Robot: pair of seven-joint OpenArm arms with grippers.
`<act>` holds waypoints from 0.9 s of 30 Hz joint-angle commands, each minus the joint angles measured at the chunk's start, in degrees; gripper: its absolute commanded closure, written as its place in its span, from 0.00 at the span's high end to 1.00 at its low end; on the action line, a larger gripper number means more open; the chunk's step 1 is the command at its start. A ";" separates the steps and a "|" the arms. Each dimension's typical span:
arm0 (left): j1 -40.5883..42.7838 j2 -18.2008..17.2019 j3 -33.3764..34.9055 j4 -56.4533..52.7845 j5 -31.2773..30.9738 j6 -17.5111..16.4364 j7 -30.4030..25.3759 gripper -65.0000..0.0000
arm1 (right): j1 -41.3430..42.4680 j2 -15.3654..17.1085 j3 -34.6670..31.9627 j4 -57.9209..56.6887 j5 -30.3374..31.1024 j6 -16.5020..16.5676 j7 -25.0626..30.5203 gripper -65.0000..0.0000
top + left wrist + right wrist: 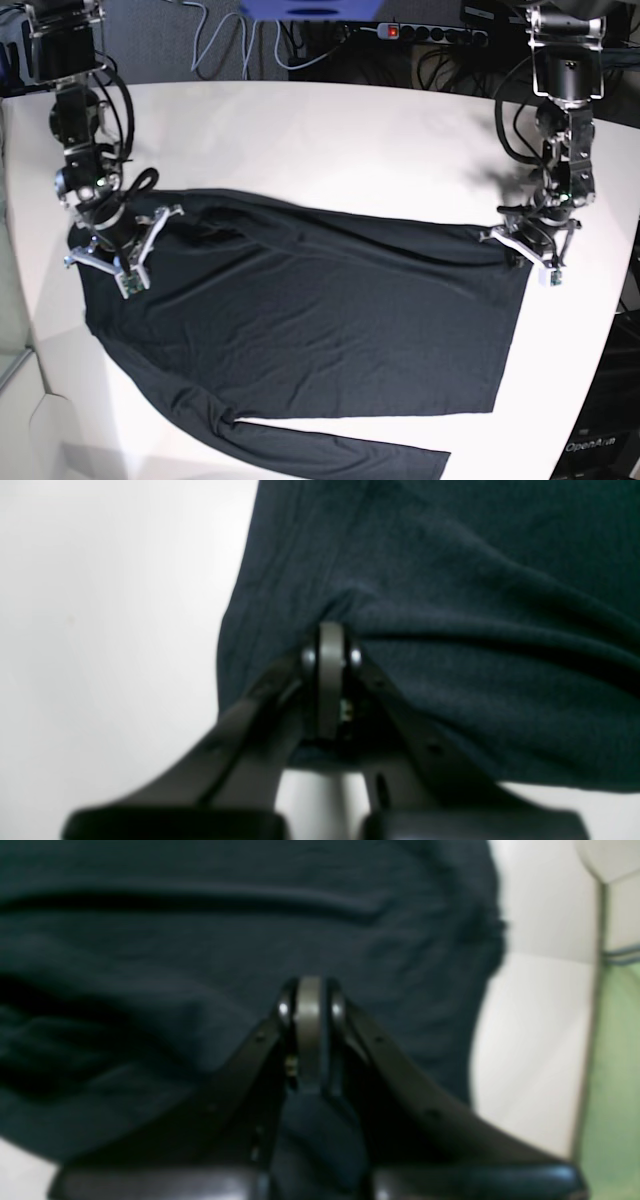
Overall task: Fold the T-shirt properly
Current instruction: 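Slide the right gripper along the shirt edge toward the left gripper, then regrip the shirt edge with the right gripper and hold it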
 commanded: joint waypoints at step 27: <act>0.69 -0.21 0.21 -0.61 1.89 1.44 5.42 0.01 | -6.55 -7.38 0.55 9.18 -14.70 2.80 1.37 0.23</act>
